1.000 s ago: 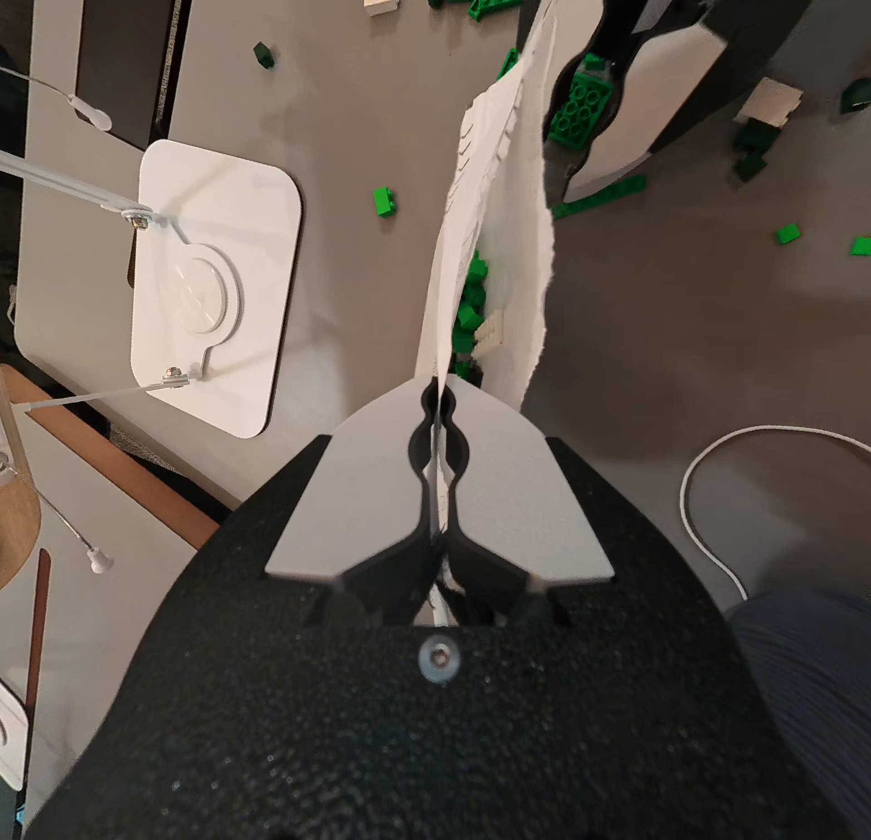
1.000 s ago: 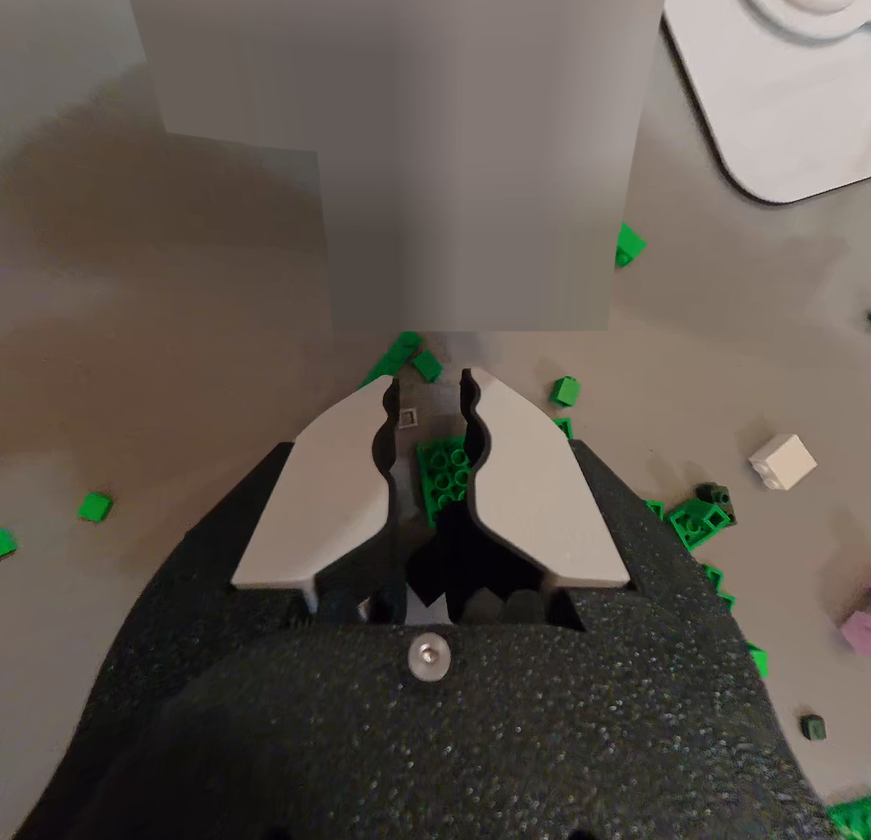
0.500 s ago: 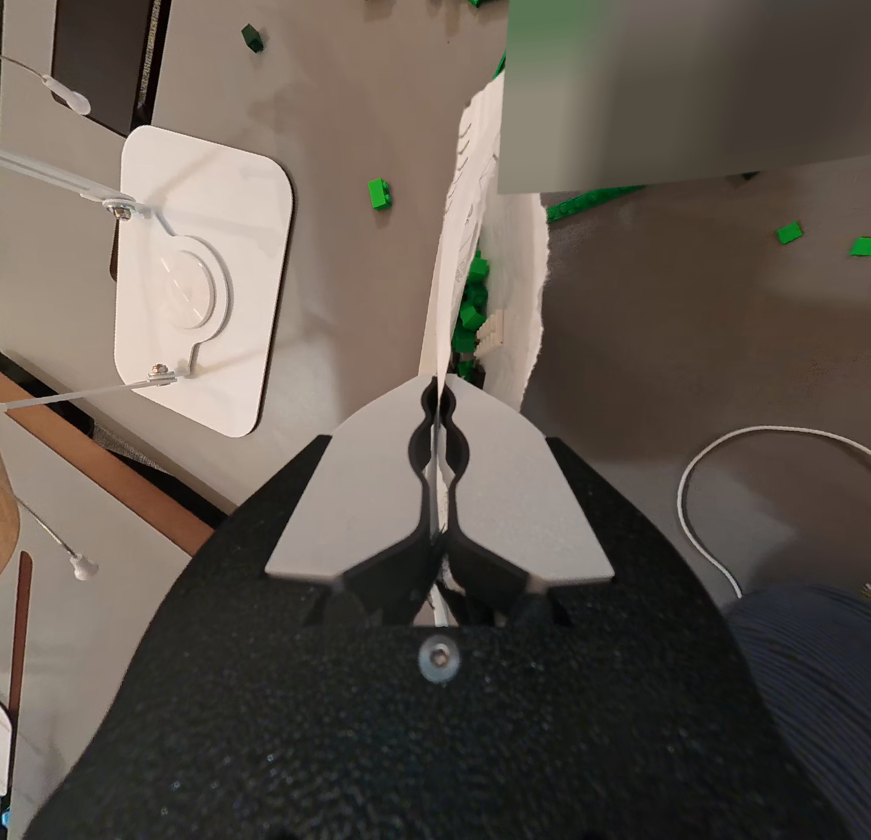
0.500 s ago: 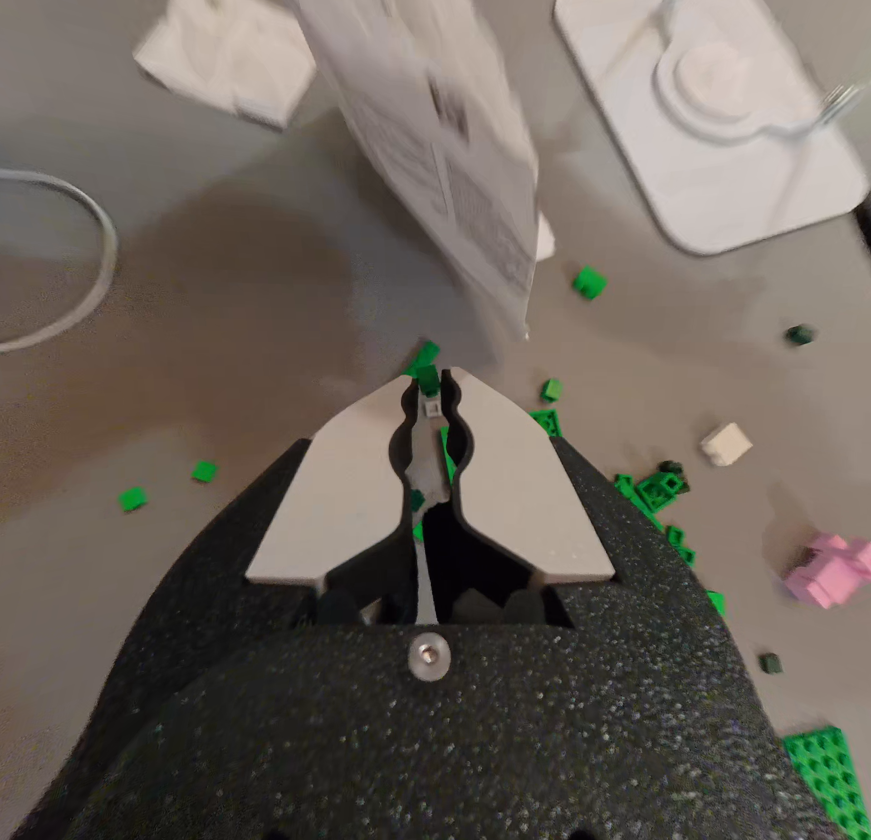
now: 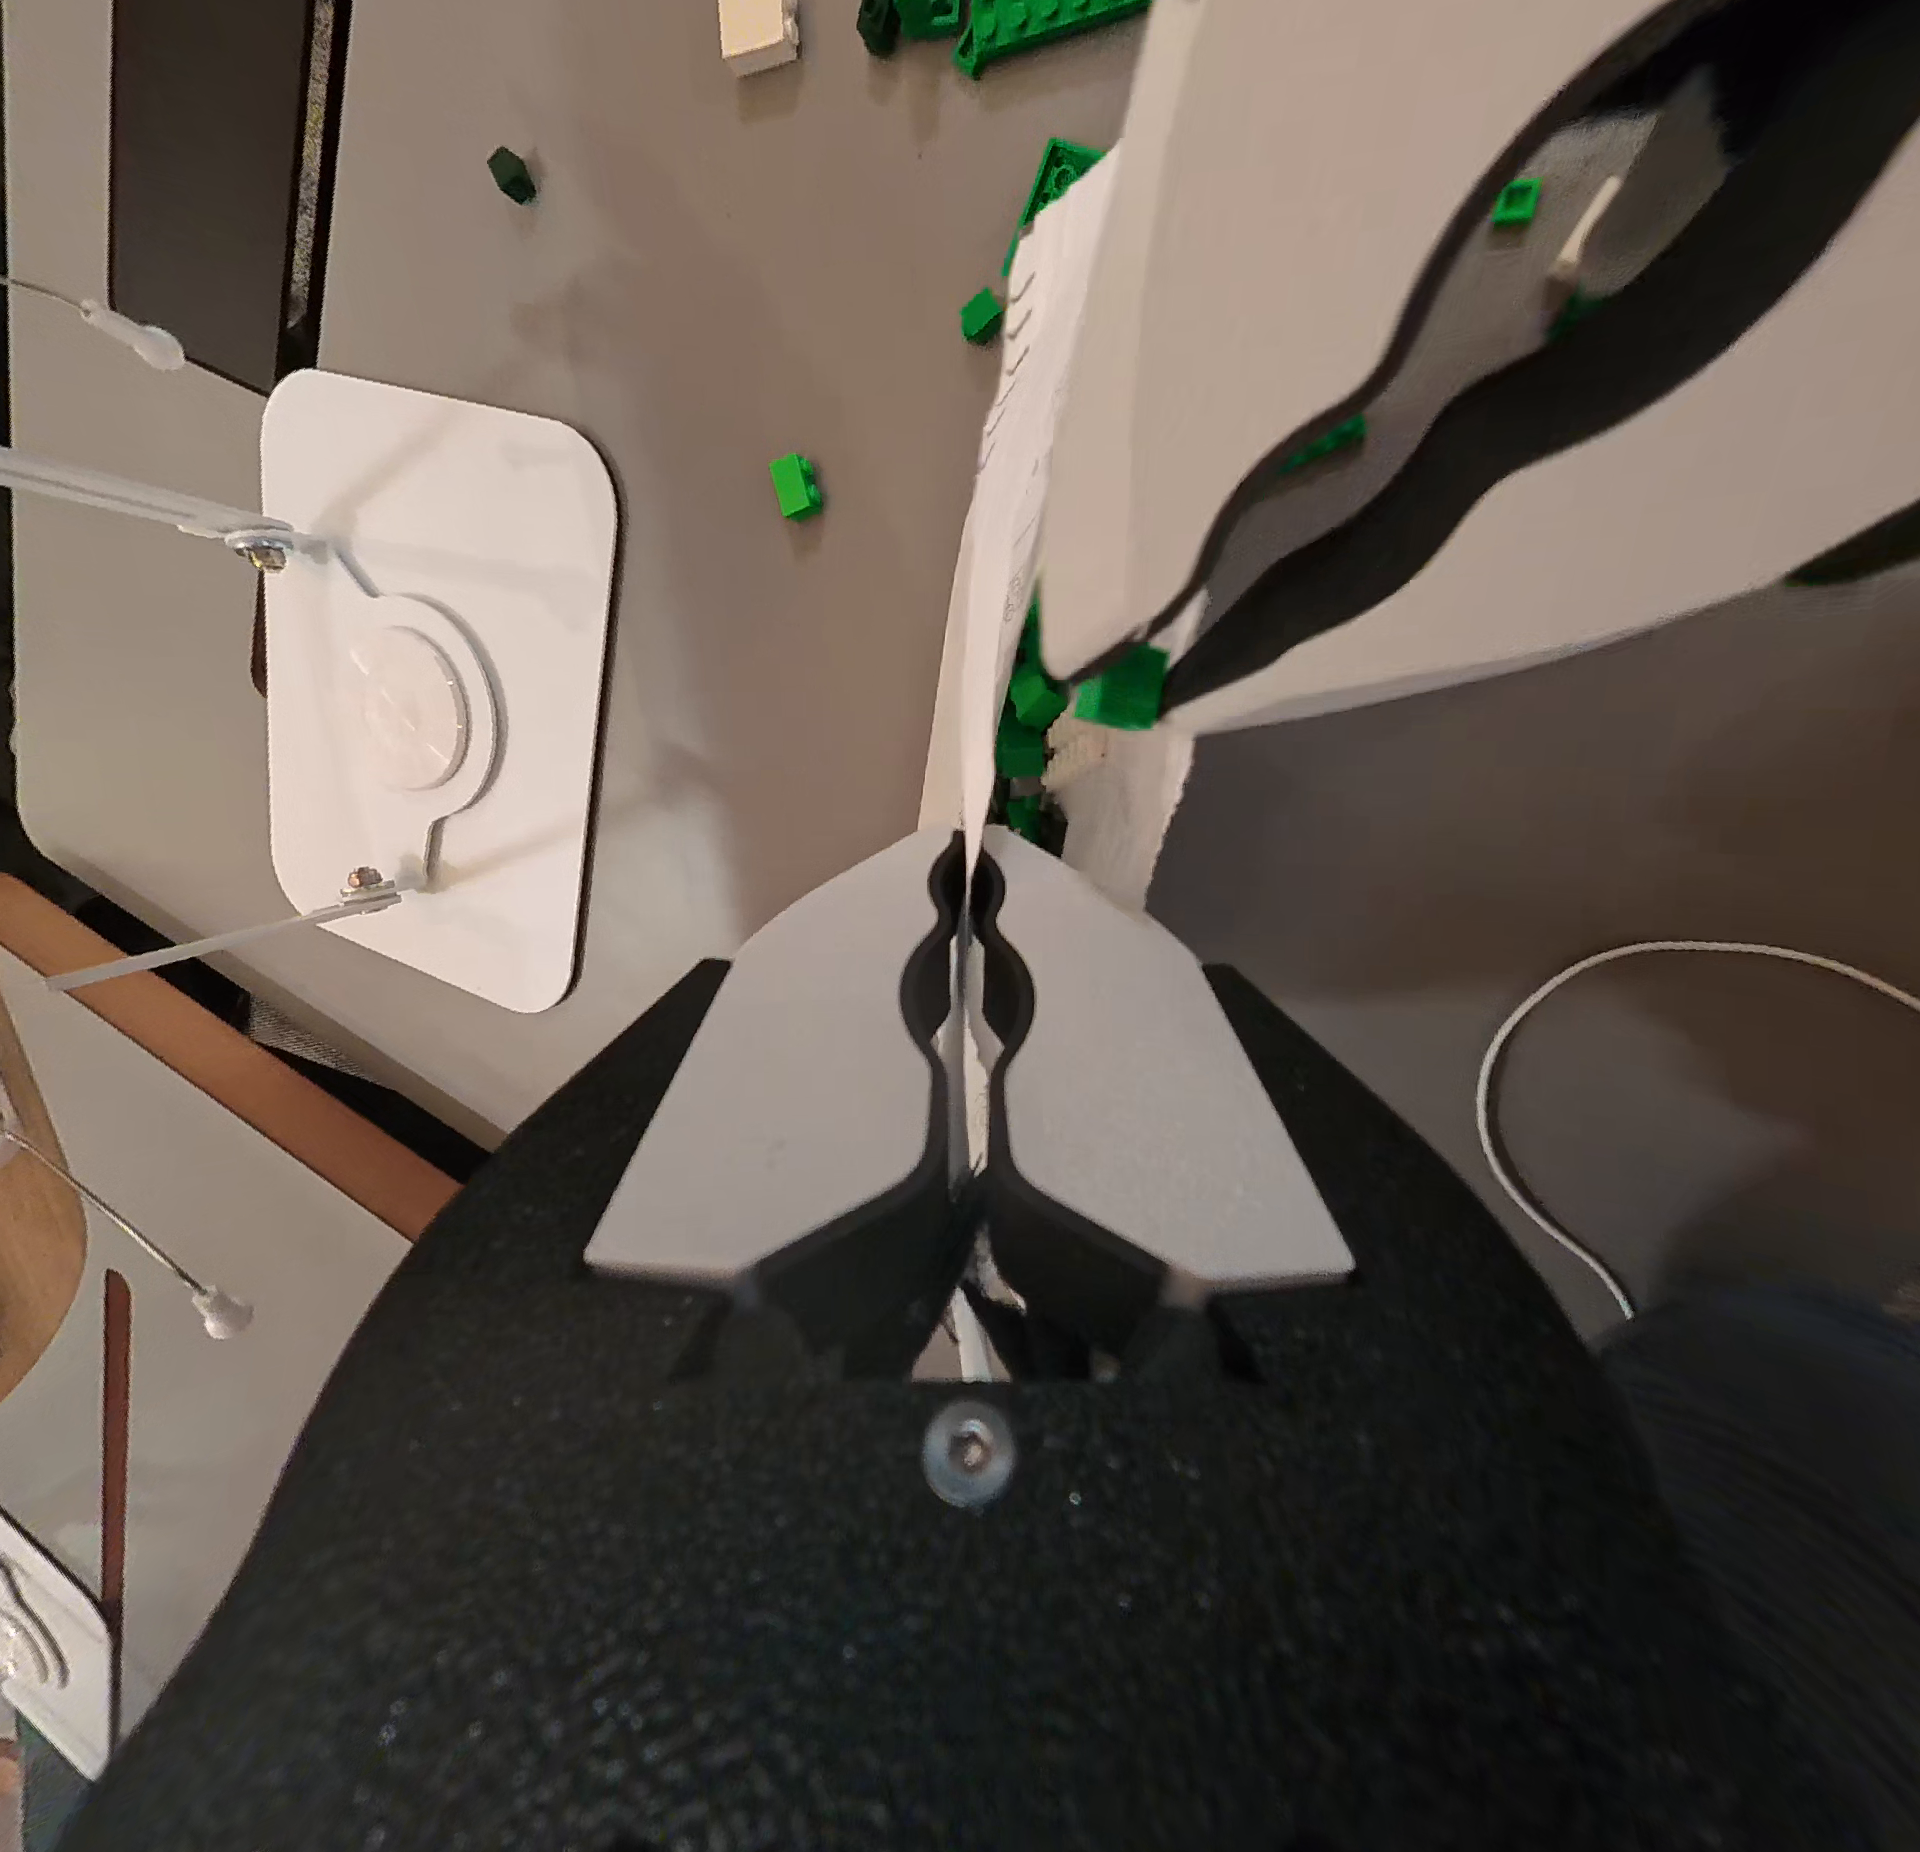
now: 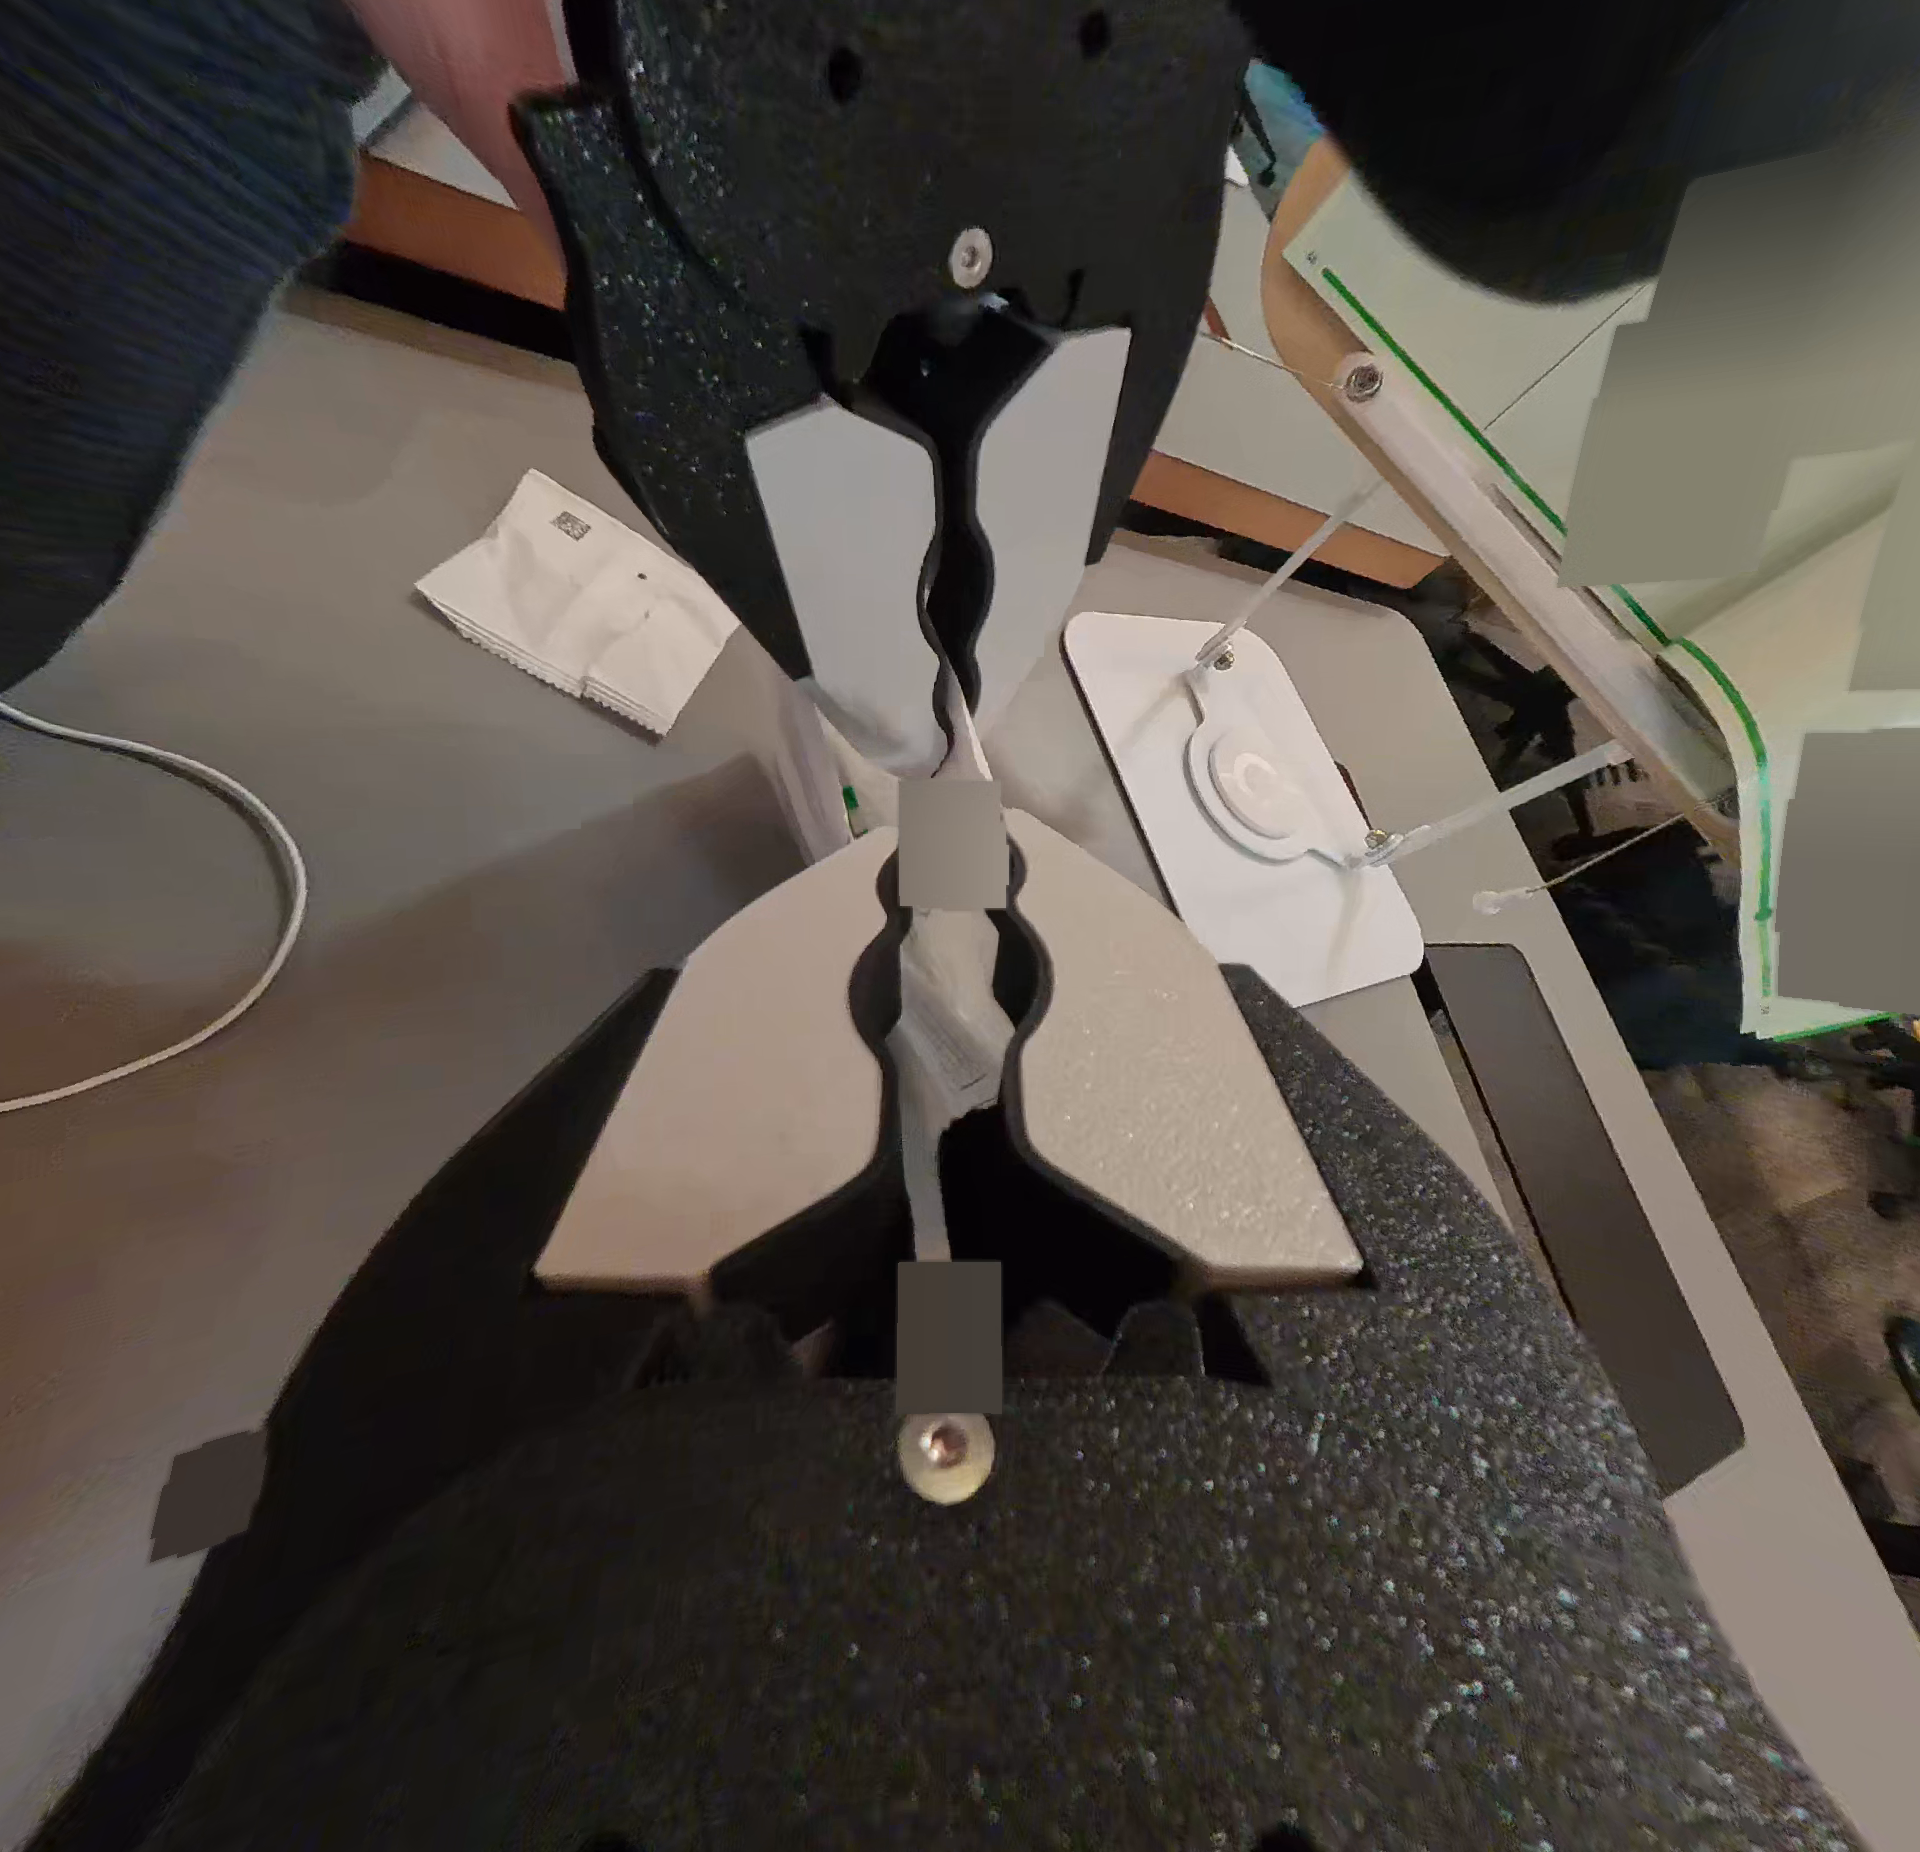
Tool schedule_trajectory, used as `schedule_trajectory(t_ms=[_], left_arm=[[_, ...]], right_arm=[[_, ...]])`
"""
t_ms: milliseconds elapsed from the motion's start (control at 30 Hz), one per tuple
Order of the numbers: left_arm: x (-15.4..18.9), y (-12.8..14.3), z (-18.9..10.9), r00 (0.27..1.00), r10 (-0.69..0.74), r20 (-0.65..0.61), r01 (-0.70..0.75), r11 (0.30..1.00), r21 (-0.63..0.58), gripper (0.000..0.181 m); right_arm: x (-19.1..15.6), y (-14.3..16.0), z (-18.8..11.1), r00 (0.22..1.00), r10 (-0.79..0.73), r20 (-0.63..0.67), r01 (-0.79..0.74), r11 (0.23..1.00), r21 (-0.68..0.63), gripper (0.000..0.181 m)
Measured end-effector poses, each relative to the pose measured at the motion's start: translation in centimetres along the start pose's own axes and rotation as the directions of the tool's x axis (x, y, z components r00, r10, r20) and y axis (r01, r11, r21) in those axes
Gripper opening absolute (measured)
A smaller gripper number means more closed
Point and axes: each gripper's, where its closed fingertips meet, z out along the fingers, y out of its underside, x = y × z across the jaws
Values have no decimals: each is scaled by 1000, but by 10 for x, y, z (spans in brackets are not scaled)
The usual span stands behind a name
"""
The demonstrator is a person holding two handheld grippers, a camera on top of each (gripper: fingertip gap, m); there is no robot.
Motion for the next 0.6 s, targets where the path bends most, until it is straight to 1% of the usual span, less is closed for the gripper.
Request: schedule_trajectory(t_ms=[67,233,300,367,400,433,500,567,600], left_arm=[[1,-1,-1,1000,6,0,-6,1000,3,0],[0,0,-1,1000,2,0,-2,1000,2,0],[-1,2,0,1000,-7,2,7,1000,-4,0],[-4,7,0,1000,-26,10,26,1000,-16,0],[-6,9,0,999,-37,16,37,999,-20,0],[-9,12,-1,998,-50,23,50,998,-23,0],[-13,16,-2,997,-74,31,75,997,-21,0],[-15,19,-3,996,-87,32,87,996,-13,0],[-16,20,-4,995,-92,33,93,996,-9,0]], right_arm=[[-1,1,2,1000,-17,-7,17,1000,-13,18],[1,-2,-2,1000,-24,-19,24,1000,-1,19],[13,-4,-12,997,-19,-74,20,1000,18,20],[35,3,-27,989,51,-140,-45,998,49,18],[46,14,-32,980,122,-156,-115,992,54,16],[58,32,-35,966,194,-173,-190,981,35,15],[70,79,-29,936,303,-179,-319,946,-62,16],[62,124,-13,911,391,-135,-411,889,-200,22],[55,141,-5,900,423,-106,-435,863,-256,23]])
